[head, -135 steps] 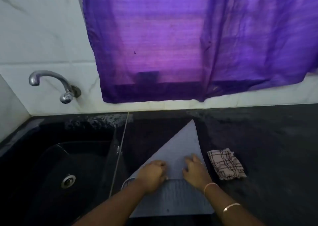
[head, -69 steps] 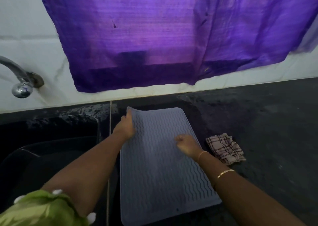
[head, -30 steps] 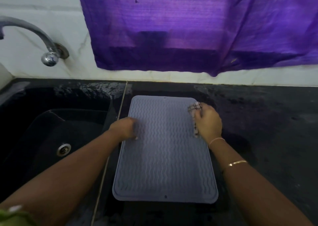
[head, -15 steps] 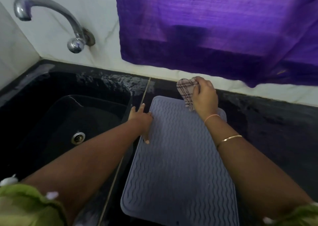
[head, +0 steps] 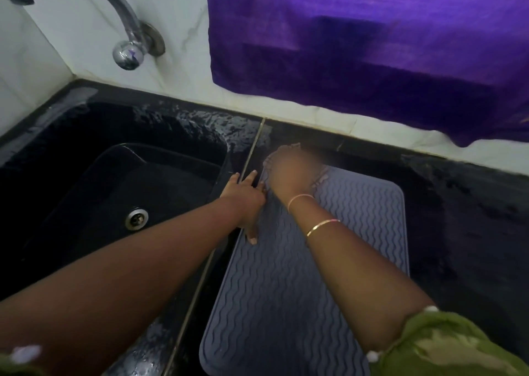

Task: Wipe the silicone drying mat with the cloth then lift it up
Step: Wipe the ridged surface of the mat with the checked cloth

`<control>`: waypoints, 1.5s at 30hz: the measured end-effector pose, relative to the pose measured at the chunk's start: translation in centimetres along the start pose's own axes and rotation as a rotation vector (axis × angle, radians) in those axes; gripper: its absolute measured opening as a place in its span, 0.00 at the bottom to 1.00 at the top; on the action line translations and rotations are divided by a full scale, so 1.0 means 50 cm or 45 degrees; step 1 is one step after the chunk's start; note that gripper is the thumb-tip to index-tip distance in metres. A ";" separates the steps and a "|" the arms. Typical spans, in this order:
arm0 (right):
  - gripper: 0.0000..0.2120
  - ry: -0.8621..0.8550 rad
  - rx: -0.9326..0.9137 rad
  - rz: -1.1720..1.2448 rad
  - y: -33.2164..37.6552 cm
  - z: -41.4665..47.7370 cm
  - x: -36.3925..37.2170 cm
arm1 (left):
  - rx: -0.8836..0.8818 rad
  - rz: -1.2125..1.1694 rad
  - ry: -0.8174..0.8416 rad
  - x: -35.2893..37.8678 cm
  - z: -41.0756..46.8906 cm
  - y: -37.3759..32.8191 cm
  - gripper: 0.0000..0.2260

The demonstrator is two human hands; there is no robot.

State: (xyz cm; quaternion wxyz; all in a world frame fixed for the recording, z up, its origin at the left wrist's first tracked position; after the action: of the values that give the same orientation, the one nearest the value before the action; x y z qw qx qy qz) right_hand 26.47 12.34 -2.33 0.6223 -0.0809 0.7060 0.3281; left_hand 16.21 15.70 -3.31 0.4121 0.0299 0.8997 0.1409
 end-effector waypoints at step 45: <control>0.16 0.087 -0.185 -0.200 0.017 0.046 -0.009 | 0.080 -0.207 -0.006 0.021 -0.002 0.011 0.54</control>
State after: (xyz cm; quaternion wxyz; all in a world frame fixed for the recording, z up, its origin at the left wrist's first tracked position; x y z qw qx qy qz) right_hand 28.04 14.17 -1.61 0.6142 -0.1918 0.6927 0.3257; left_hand 15.44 16.37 -3.88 0.4232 -0.0301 0.9021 0.0787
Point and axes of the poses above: each hand's wrist, its own z-axis towards the middle knuckle, its own x-axis out of the palm, y = z × x, the point moved 7 cm from there along z, towards the middle knuckle, and after that the axes turned 7 degrees about z, right-handed, at the moved point
